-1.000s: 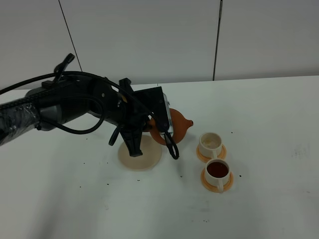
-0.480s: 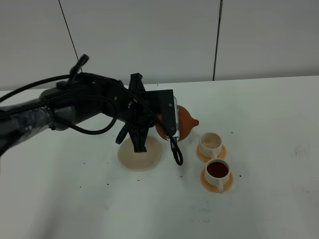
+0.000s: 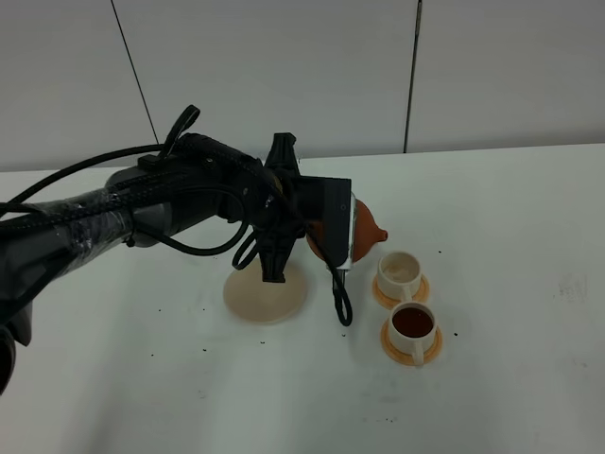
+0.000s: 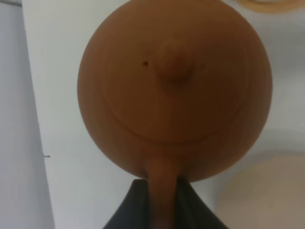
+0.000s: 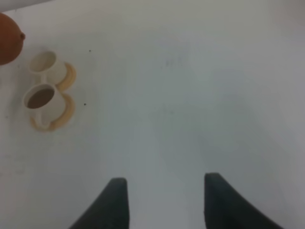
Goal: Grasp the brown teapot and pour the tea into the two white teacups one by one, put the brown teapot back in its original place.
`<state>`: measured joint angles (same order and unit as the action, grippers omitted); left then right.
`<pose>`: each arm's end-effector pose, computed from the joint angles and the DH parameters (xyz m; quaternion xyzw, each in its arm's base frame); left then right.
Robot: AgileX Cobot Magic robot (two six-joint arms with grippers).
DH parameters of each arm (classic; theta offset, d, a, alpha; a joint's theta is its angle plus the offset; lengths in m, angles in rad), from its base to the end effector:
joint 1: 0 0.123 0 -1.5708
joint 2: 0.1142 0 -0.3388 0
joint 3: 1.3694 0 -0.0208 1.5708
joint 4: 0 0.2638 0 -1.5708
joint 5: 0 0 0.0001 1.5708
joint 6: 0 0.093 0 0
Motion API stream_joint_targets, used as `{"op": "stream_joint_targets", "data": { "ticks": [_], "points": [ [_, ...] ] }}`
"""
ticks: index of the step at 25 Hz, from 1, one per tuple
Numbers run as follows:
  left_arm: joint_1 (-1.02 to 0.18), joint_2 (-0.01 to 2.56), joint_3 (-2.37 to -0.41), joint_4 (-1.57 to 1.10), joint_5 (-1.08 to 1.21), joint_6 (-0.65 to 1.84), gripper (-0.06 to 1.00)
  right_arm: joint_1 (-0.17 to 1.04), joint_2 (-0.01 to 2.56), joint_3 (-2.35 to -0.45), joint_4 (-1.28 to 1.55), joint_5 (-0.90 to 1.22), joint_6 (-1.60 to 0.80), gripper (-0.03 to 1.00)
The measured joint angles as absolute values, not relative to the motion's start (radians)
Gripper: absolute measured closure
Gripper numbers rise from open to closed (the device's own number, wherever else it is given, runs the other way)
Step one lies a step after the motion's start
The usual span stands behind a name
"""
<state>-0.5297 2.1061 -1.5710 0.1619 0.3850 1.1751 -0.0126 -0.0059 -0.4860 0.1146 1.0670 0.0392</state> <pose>0.4467 -0.2550 0.2289 0.7387 0.5675 0.1665 0.3233 -0.0455 0.0099 0.2782 0.0200 0.8553 0.0641 0.5137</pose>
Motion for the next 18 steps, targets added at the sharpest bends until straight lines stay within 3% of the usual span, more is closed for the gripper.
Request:
{"op": "stream_joint_targets", "data": {
  "ticks": [18],
  "points": [
    [-0.565,2.106,-1.571,0.298,0.366,1.177,0.77,-0.013,-0.006,-0.486,0.118,1.067,0.041,0.61]
  ]
}}
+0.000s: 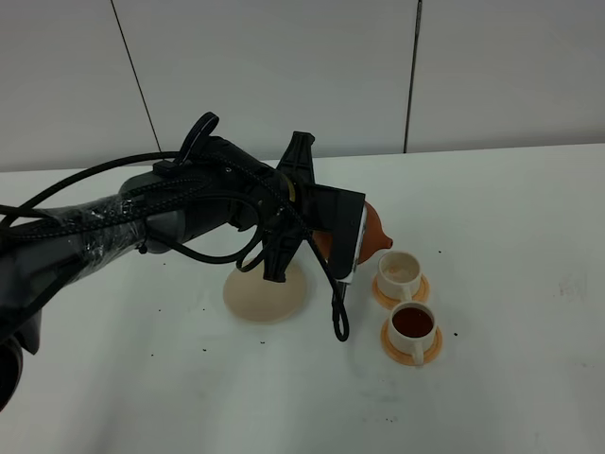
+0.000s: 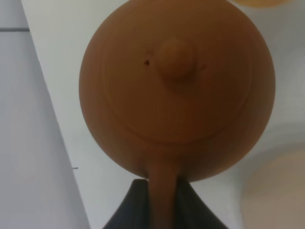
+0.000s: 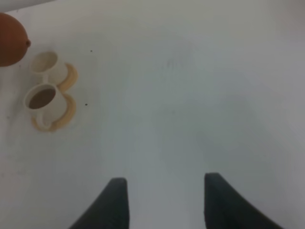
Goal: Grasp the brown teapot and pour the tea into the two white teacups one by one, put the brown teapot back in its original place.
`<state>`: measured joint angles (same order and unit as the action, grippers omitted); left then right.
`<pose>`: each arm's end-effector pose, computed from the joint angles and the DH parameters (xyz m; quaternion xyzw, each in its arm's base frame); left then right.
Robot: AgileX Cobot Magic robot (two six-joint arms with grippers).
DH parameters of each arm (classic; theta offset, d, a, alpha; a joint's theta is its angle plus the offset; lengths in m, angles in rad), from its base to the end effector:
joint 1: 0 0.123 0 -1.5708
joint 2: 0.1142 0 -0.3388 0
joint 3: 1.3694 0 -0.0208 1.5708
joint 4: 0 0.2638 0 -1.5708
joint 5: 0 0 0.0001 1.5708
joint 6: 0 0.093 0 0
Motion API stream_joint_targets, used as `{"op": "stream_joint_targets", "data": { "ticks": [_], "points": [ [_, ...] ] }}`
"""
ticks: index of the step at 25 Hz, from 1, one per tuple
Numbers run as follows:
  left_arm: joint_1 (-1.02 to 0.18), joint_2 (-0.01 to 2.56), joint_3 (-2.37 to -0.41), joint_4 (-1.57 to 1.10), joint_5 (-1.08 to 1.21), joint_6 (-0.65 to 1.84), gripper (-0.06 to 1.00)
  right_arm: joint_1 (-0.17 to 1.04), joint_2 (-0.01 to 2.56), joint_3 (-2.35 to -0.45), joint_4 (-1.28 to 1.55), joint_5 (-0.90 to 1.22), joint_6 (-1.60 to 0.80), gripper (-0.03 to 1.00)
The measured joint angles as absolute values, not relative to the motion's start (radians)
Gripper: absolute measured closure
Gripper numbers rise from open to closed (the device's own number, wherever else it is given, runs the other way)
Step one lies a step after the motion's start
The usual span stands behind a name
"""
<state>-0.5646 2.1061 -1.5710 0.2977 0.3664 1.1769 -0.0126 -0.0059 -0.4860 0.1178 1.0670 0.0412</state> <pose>0.4412 -0.2679 0.2309 0.7731 0.5087 0.2059 0.3179 -0.0455 0.0102 0.2782 0.0208 0.8552 0.0662 0.5136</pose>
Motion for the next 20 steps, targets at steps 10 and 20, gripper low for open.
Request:
{"op": "stream_joint_targets", "data": {
  "ticks": [10,20],
  "points": [
    [-0.572,2.106,-1.571,0.362,0.362,1.178,0.78,-0.013,-0.006,-0.486,0.118,1.067,0.041,0.61],
    [-0.572,2.106,-1.571,0.367,0.349,1.227,0.78,-0.013,-0.006,-0.486,0.119,1.067,0.04,0.61]
  ]
}}
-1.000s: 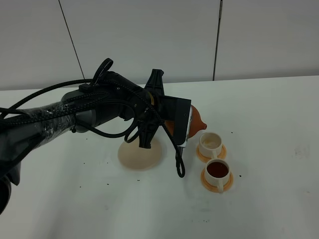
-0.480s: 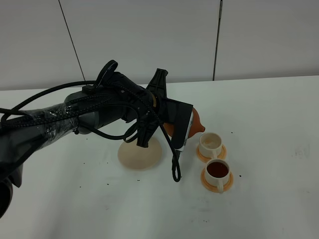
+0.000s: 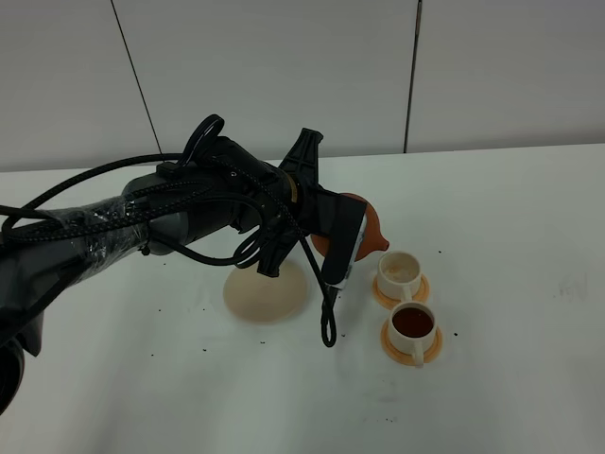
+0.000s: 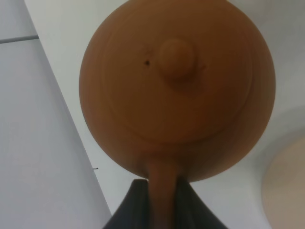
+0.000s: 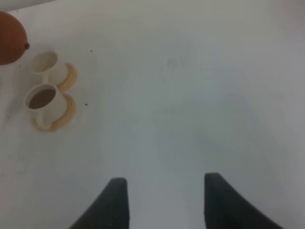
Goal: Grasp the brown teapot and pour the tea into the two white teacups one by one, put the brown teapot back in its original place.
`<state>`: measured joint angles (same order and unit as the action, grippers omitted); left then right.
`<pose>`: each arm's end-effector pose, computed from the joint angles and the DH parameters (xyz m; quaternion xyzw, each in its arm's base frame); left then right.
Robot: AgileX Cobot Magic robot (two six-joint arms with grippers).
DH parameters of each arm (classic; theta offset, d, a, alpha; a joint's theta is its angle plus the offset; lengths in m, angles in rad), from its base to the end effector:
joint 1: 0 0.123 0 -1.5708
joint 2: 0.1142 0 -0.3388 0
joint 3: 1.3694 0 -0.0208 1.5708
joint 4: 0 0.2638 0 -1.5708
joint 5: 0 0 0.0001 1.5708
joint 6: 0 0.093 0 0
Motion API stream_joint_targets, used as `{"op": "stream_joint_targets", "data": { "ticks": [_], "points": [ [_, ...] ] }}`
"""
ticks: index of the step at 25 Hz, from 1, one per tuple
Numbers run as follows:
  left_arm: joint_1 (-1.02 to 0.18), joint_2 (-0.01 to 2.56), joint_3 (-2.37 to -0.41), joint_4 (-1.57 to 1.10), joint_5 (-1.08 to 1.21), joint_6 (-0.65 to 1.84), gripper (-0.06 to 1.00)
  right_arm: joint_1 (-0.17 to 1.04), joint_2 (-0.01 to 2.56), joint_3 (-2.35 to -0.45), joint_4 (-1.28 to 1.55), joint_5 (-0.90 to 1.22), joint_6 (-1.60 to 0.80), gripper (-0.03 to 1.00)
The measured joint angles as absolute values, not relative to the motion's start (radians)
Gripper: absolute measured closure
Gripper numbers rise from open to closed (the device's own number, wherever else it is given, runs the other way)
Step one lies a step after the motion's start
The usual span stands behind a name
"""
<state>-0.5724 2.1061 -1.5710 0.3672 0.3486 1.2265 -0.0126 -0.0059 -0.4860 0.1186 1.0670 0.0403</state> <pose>0.4413 -0.2707 0.2327 0.7970 0.4603 0.2353 0.3122 -0.0455 0.0102 0.2782 0.0204 0.8552 0.0663 0.5136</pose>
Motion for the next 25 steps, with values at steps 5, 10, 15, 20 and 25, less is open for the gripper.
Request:
{"op": "stream_joint_targets", "data": {
  "ticks": [5,10,15,20,25],
  "points": [
    [-0.572,2.106,-1.571,0.367,0.346,1.266,0.78,-0.013,-0.006,-0.486,0.119,1.067,0.042,0.61],
    [-0.572,2.106,-1.571,0.367,0.331,1.28,0.78,-0.013,-0.006,-0.486,0.119,1.067,0.042,0.61],
    [-0.58,2.106,-1.571,0.369,0.317,1.306,0.78,-0.013,-0.006,-0.486,0.119,1.067,0.042,0.61],
    [-0.59,2.106,-1.571,0.369,0.307,1.33,0.78,-0.013,-0.006,-0.486,0.119,1.067,0.042,0.61],
    [-0.591,2.106,-1.571,0.377,0.304,1.334,0.78,-0.013,-0.006,-0.486,0.119,1.067,0.042,0.61]
  ]
}}
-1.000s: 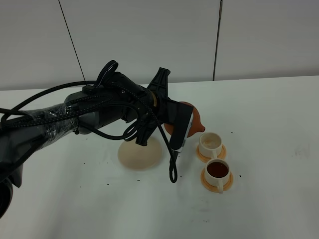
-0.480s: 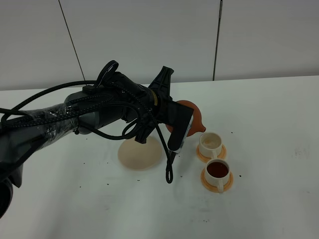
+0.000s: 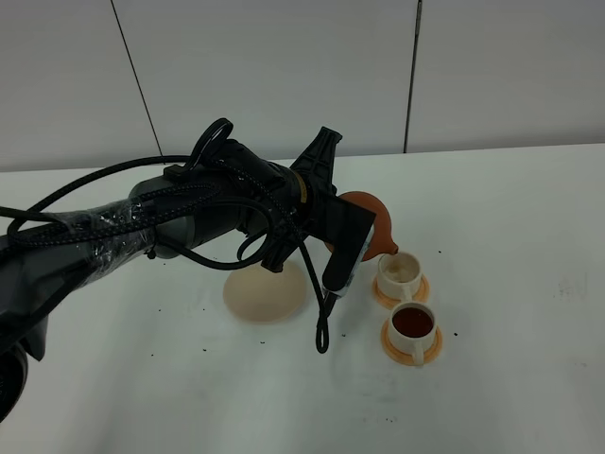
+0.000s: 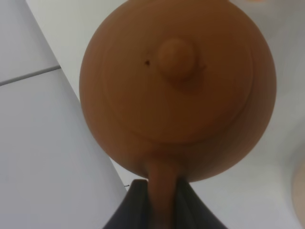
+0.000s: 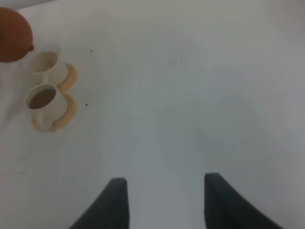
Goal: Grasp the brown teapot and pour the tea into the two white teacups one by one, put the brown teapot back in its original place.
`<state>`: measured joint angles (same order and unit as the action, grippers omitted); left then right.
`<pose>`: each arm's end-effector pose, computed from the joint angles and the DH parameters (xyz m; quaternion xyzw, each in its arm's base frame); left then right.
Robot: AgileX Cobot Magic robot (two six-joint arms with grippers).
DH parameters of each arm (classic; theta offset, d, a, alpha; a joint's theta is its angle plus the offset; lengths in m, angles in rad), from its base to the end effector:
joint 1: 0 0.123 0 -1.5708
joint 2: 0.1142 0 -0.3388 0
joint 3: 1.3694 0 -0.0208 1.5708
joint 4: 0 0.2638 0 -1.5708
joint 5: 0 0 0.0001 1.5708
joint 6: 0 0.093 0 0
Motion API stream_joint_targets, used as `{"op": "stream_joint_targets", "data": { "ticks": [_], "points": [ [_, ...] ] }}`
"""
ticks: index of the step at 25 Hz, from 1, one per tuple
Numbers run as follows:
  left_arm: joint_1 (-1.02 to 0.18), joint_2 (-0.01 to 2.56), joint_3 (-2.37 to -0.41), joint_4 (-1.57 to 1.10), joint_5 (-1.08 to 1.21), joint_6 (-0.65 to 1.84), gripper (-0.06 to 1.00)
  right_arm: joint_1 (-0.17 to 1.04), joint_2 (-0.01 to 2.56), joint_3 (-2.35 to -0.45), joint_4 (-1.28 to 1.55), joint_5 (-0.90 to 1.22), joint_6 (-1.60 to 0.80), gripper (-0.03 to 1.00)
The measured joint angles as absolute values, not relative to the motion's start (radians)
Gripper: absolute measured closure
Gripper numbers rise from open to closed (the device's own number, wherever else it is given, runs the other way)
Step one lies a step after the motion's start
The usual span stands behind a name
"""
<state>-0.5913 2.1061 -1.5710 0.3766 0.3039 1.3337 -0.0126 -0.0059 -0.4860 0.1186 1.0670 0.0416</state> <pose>0.4378 -0.2816 0.2355 0.8204 0.3988 0.2560 0.3200 -0.0455 0.0102 0.2782 0.0210 0.8552 0.0667 0.5136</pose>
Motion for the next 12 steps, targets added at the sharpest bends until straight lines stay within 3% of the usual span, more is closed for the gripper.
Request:
{"op": "stream_joint_targets", "data": {
  "ticks": [12],
  "points": [
    [-0.592,2.106,-1.571,0.409,0.309,1.34,0.78,-0.013,-0.006,-0.486,0.119,1.067,0.042,0.61]
  ]
}}
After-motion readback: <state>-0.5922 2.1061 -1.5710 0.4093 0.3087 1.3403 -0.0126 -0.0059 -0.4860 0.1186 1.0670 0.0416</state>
